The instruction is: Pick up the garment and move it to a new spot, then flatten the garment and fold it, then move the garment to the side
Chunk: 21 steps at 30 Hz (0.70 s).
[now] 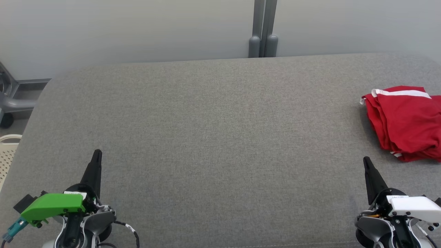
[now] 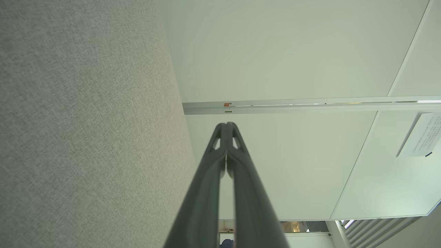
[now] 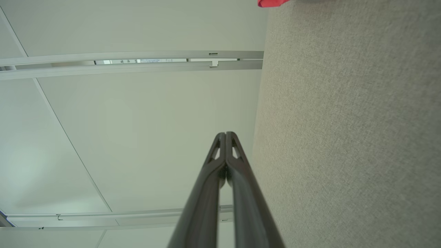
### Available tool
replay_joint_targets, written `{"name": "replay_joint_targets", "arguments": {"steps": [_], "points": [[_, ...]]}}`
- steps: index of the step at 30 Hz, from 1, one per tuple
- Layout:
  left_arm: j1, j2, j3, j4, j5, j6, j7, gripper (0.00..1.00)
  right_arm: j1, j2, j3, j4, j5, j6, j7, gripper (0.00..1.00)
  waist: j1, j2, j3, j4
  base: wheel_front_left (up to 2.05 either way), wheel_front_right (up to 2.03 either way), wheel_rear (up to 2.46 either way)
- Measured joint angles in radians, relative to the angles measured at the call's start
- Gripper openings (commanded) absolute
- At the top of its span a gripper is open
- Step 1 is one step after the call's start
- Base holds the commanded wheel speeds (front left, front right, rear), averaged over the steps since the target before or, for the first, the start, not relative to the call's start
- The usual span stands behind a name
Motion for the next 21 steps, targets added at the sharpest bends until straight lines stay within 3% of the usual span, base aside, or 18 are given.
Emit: {"name": "replay_joint_targets", "arguments": {"steps": [21], "points": [[0.000, 0.000, 0.000, 0.000, 0.000, 0.000, 0.000, 0.00, 0.000, 0.000, 0.000, 0.000, 0.000, 0.000, 0.000, 0.00, 0.0000, 0.0000, 0.000, 0.000, 0.00, 0.00, 0.00]]}}
